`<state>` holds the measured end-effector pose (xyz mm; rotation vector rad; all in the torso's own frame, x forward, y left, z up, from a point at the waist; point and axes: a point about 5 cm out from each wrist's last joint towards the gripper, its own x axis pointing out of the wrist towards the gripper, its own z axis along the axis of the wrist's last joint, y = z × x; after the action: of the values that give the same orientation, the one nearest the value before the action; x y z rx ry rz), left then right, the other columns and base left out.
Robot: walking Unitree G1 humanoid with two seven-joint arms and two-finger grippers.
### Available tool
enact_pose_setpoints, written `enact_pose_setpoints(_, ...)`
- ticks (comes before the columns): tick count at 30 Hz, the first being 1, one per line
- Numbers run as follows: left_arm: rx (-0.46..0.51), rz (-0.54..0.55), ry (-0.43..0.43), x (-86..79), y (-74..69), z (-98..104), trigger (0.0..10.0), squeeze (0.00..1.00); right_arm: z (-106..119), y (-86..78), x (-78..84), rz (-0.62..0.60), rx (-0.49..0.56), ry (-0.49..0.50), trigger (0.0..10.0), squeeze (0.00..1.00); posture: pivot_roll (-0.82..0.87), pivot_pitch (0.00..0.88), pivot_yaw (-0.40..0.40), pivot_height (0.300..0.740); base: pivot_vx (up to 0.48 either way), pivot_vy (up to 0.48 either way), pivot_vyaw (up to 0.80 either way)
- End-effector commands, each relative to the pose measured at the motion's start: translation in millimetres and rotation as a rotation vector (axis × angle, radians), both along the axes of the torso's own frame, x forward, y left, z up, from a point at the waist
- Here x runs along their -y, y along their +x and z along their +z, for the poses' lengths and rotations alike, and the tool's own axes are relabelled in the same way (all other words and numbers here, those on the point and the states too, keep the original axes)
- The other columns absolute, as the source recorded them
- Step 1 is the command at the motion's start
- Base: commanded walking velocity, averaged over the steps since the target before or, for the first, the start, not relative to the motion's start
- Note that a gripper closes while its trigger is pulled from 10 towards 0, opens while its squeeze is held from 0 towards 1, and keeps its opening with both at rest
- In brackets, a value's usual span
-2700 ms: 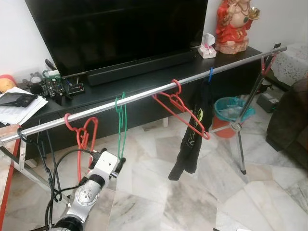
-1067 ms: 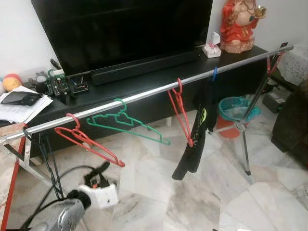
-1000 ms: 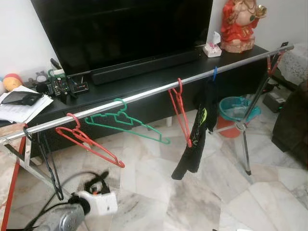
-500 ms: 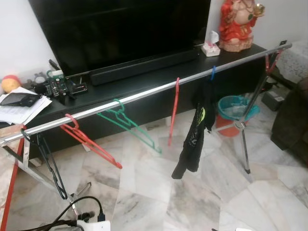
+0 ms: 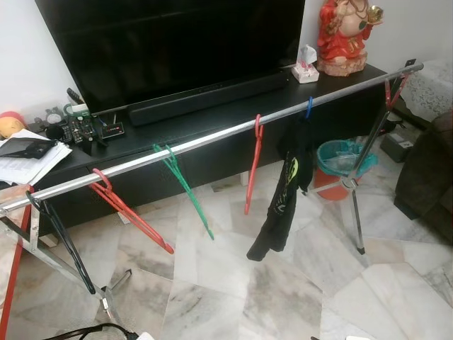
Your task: Hang hanger
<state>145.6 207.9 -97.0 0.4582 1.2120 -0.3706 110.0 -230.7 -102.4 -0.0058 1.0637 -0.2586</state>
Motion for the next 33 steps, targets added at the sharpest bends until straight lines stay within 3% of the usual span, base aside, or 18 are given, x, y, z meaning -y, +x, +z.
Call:
enact_pose_setpoints(1, -0.001, 0.137, 0.007, -9.5, -2.6, 0, 10.0, 0.00, -2, -1.9, -3.2, 0.007, -0.016, 0.010, 10.0, 0.00, -0.17, 0.000, 0.070, 0.740, 0.000, 0.000, 0.00)
enact_pose_setpoints(4, 0.035, 0.356, -0.018, -14.1, -0.9, 1, 10.0, 0.00, -2, -1.8, -3.2, 0.007, -0.016, 0.012, 10.0, 0.00, -0.17, 0.000, 0.067, 0.740, 0.000, 0.000, 0.00)
enact_pose_setpoints(7, 0.054, 0.419, -0.024, -14.4, 2.6, 2, 10.0, 0.00, -1, -1.9, -3.0, 0.005, -0.015, 0.013, 10.0, 0.00, -0.18, 0.000, 0.062, 0.740, 0.000, 0.000, 0.00)
enact_pose_setpoints(9, 0.057, 0.423, -0.025, -12.1, 5.0, 3, 10.0, 0.00, -1, -2.1, -2.5, 0.005, -0.016, 0.012, 10.0, 0.00, -0.17, 0.000, 0.059, 0.740, 0.000, 0.000, 0.00)
enact_pose_setpoints(13, 0.052, 0.412, -0.049, -20.6, -8.4, 0, 10.0, 0.00, -1, -2.4, -1.8, 0.005, -0.017, 0.012, 10.0, 0.00, -0.18, 0.000, 0.058, 0.740, 0.000, 0.000, 0.00)
enact_pose_setpoints(33, 0.051, 0.382, -0.064, -21.2, -11.6, 0, 10.0, 0.00, -1, -3.6, -0.9, -0.002, -0.019, 0.012, 10.0, 0.00, -0.19, 0.000, 0.058, 0.740, 0.000, 0.000, 0.00)
